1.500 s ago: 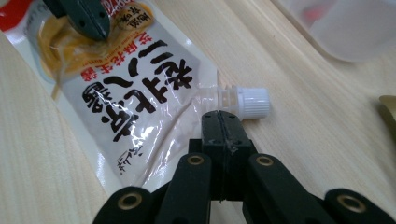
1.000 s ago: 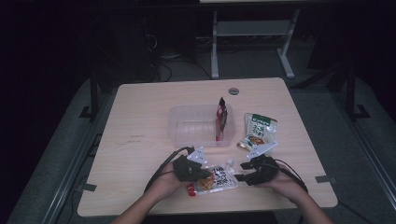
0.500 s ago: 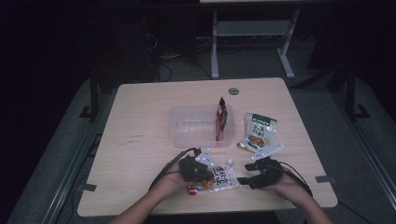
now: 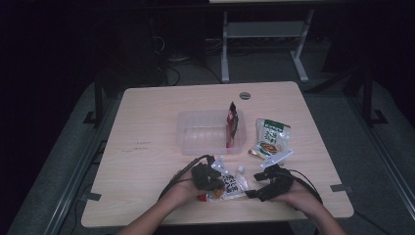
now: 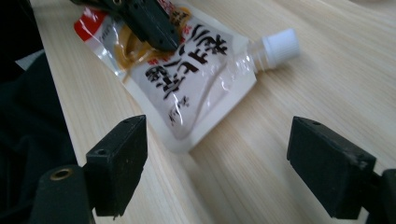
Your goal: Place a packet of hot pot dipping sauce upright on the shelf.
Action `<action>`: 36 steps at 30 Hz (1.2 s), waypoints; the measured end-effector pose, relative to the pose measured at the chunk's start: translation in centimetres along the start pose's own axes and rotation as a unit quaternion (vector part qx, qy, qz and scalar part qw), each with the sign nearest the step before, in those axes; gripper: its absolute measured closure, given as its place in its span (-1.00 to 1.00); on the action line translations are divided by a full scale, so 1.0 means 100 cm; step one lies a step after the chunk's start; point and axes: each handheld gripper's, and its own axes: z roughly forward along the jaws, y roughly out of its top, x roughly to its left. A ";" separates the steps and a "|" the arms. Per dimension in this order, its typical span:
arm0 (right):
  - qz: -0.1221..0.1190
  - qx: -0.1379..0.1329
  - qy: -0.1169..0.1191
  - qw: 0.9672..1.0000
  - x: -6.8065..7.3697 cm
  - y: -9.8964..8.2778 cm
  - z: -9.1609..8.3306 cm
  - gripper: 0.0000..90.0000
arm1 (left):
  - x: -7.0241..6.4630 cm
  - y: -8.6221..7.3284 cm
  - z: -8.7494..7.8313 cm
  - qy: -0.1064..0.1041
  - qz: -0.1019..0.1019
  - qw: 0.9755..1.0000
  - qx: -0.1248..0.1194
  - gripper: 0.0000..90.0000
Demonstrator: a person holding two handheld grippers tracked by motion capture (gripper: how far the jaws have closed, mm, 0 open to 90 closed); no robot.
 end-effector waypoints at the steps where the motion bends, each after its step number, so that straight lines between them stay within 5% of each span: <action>1: 0.003 0.000 0.004 1.000 0.000 0.001 0.002 -0.54 | 0.000 0.000 0.000 0.000 0.000 1.000 0.001 1.00; 13: 0.020 0.012 0.046 0.999 0.004 0.009 0.019 -0.26 | 0.001 -0.003 -0.001 -0.001 -0.004 1.000 -0.006 1.00; 22: 0.056 0.003 0.078 0.995 -0.006 0.015 0.027 0.00 | 0.000 -0.005 0.000 -0.002 -0.013 1.000 -0.018 1.00; 36: 0.044 0.022 0.100 0.994 -0.004 0.024 0.039 0.44 | -0.001 -0.007 0.000 0.002 -0.015 0.999 -0.029 1.00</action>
